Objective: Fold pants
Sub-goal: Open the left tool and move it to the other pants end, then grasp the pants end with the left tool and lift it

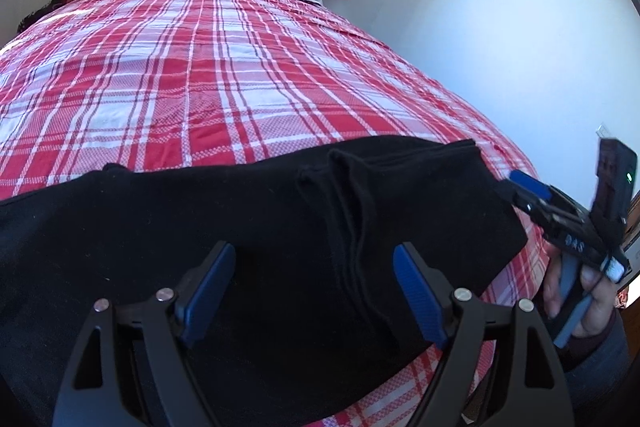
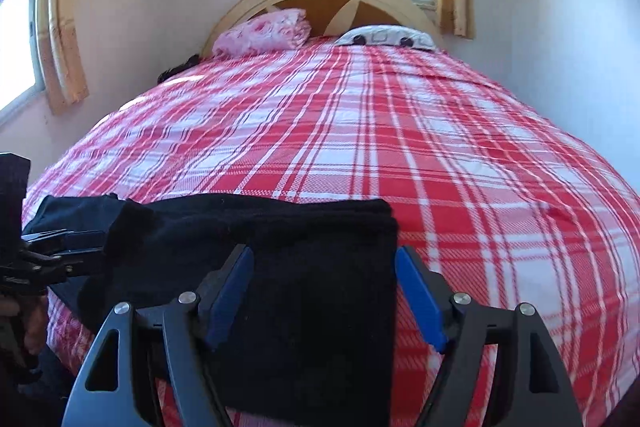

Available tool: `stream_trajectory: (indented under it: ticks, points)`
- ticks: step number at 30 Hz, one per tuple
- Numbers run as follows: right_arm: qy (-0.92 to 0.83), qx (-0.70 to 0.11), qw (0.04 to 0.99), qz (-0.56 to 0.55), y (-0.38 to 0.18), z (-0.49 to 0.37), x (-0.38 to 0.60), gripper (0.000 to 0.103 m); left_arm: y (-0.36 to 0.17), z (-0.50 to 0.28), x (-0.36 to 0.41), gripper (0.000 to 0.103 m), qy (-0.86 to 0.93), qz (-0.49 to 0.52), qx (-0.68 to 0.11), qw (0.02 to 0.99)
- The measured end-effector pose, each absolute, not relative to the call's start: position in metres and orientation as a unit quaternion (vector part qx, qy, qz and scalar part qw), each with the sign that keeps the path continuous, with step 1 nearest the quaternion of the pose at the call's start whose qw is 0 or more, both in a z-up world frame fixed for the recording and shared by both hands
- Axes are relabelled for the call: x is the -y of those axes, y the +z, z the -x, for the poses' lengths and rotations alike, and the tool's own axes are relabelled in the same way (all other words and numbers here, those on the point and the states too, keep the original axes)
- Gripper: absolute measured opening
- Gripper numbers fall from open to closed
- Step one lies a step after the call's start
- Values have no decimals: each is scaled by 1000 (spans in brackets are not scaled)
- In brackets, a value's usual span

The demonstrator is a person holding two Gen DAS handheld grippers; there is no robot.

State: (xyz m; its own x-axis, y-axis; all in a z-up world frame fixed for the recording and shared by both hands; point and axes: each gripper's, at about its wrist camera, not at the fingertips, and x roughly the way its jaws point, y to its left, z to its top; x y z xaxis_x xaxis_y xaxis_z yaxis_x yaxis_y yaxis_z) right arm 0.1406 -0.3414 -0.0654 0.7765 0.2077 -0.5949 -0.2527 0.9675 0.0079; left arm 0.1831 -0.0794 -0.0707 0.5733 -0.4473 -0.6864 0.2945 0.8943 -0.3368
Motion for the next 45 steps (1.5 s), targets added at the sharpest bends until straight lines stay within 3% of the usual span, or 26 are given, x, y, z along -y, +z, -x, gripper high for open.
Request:
stream_trajectory:
  ticks: [4, 9, 16, 28, 35, 45]
  points:
    - [79, -335, 935, 84, -93, -125, 339, 75, -75, -183, 83, 84, -203, 78, -416, 883]
    - [81, -341, 936, 25, -99, -129, 359, 85, -75, -182, 87, 89, -203, 59, -420, 883]
    - [50, -282, 956, 61, -65, -108, 340, 85, -74, -178, 91, 89, -202, 46, -416, 886]
    - [106, -290, 946, 100, -65, -135, 282, 85, -63, -163, 69, 90, -178, 20, -399, 899]
    - [174, -259, 937, 157, -69, -107, 219, 85, -55, -140, -11, 90, -99, -8, -381, 919]
    - [227, -292, 912, 177, -97, -106, 182, 85, -80, -149, -169, 93, 66, 24, -421, 904]
